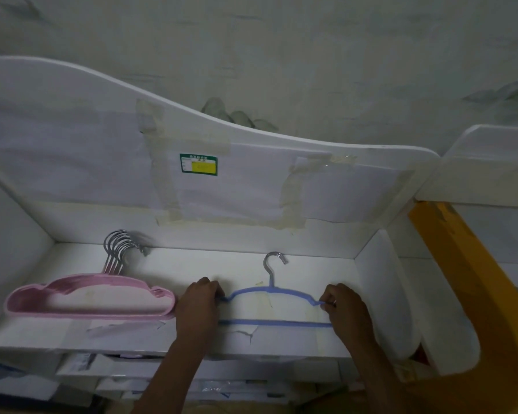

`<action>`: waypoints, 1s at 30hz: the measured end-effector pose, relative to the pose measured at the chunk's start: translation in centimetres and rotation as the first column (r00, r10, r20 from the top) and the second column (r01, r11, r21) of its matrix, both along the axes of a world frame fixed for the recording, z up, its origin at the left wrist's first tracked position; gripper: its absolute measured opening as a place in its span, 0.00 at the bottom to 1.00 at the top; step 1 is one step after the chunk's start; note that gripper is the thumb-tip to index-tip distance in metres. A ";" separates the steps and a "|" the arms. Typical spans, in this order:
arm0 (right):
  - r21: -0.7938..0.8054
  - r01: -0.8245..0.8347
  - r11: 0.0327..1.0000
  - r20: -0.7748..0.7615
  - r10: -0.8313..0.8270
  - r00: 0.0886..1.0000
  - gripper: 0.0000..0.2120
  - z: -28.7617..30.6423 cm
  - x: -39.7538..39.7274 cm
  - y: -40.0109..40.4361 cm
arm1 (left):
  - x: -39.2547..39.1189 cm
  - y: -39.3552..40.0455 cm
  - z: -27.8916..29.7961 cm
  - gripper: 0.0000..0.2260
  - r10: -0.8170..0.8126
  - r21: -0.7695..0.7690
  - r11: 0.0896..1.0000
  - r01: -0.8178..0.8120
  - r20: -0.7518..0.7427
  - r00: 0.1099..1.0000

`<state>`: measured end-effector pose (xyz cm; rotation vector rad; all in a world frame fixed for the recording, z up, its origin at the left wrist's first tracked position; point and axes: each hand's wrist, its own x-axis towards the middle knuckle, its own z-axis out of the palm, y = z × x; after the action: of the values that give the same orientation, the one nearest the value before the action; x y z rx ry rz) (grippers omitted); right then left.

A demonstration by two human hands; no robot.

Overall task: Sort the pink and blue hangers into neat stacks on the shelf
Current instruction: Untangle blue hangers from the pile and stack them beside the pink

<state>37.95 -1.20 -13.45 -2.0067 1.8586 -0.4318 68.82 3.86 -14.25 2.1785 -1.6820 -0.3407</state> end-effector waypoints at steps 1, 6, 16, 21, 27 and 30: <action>-0.001 0.005 1.000 -0.004 -0.005 1.000 0.12 0.1 0.1 0.0 | -0.2 0.1 0.0 0.08 0.000 -0.010 1.000 0.000 0.005 1.000; 0.006 0.024 1.000 0.013 -0.024 1.000 0.08 0.2 0.2 0.7 | -0.1 0.4 0.0 0.08 -0.004 0.002 1.000 0.004 -0.054 0.999; -0.028 0.132 0.991 0.409 -0.109 0.906 0.09 4.3 -3.1 5.3 | -2.8 4.4 4.7 0.12 -0.136 -0.277 0.961 -0.009 -0.501 0.854; -0.094 0.124 0.988 0.467 -0.066 0.882 0.13 7.8 -6.1 9.2 | -6.6 7.6 7.7 0.15 -0.184 -0.295 0.955 0.002 -0.591 0.785; -0.103 0.143 0.984 0.501 -0.073 0.862 0.16 11.3 -11.1 16.5 | -12.8 13.6 11.2 0.18 -0.245 -0.321 0.946 0.049 -0.606 0.757; -0.095 0.169 0.981 0.548 -0.091 0.832 0.15 11.8 -14.3 20.4 | -16.0 16.7 12.0 0.19 -0.272 -0.317 0.945 0.081 -0.623 0.733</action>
<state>23.63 19.19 -1.65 -1.6024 1.6308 -1.0753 52.84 20.59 -2.22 1.4366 -1.4082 -0.7842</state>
